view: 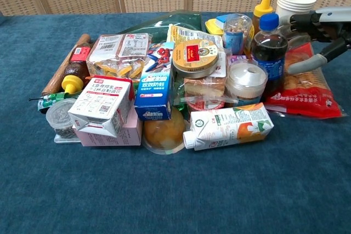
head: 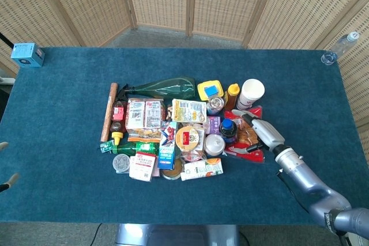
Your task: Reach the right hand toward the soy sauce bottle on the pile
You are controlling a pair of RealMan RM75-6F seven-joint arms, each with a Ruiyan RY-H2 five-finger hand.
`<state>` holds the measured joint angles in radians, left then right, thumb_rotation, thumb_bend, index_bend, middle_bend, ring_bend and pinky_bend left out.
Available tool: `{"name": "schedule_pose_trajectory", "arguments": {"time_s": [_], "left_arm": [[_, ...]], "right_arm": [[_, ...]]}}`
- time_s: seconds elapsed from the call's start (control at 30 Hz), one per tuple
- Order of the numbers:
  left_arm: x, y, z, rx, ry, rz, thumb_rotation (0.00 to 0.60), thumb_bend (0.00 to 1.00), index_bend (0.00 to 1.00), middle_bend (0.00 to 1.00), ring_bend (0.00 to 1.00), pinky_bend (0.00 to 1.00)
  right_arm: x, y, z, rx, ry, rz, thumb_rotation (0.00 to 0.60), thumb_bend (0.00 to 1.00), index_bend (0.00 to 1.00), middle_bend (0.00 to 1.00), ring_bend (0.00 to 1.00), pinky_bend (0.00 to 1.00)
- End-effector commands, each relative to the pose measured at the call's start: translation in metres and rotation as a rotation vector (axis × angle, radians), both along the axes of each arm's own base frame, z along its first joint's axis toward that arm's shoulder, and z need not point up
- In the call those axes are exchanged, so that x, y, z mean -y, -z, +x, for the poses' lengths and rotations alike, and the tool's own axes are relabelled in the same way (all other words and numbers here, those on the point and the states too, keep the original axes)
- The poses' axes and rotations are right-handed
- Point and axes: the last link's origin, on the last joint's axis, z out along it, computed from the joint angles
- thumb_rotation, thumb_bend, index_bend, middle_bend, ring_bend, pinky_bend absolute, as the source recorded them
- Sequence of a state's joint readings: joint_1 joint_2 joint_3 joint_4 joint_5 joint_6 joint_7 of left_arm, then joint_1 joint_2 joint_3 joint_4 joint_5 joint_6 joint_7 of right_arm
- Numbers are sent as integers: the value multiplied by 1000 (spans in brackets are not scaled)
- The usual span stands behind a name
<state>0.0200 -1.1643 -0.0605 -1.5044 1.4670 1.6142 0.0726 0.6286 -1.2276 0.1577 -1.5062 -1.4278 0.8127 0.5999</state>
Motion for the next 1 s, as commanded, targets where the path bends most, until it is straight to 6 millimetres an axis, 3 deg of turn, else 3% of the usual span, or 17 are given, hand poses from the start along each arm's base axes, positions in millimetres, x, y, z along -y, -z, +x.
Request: {"name": "schedule_pose_trajectory", "arguments": {"time_s": [0.03, 0.13, 0.23, 0.33, 0.4, 0.5, 0.57, 1.0], "left_arm": [[0, 0, -1, 1, -2, 0, 600, 0, 236, 304, 296, 0], [1, 0, -2, 2, -4, 0, 600, 0, 236, 304, 295, 0], [2, 0, -3, 3, -10, 2, 600, 0, 236, 304, 296, 0], [3, -1, -4, 5, -13, 8, 600, 0, 236, 304, 296, 0], [5, -2, -5, 5, -16, 13, 600, 0, 237, 304, 295, 0], [7, -3, -6, 7, -20, 16, 600, 0, 235, 304, 295, 0], [8, -3, -8, 9, -25, 16, 600, 0, 235, 304, 295, 0], [1, 3, -6, 15, -10, -7, 600, 0, 235, 304, 295, 0]], "right_arm": [[2, 2, 2, 3, -1, 8, 544, 0, 0, 145, 12, 45], [3, 4, 4, 6, 1, 10, 571, 0, 1, 164, 65, 102], [5, 6, 6, 27, 15, -3, 590, 0, 69, 263, 174, 226], [9, 11, 8, 60, 33, -40, 600, 0, 285, 495, 400, 461], [11, 13, 9, 70, 40, -60, 600, 0, 483, 720, 624, 674], [14, 10, 6, 95, 63, -96, 600, 8, 654, 930, 888, 851], [15, 5, 3, 123, 84, -133, 600, 15, 701, 986, 973, 897], [2, -41, -25, 190, 177, -293, 600, 27, 737, 1000, 1000, 920]]}}
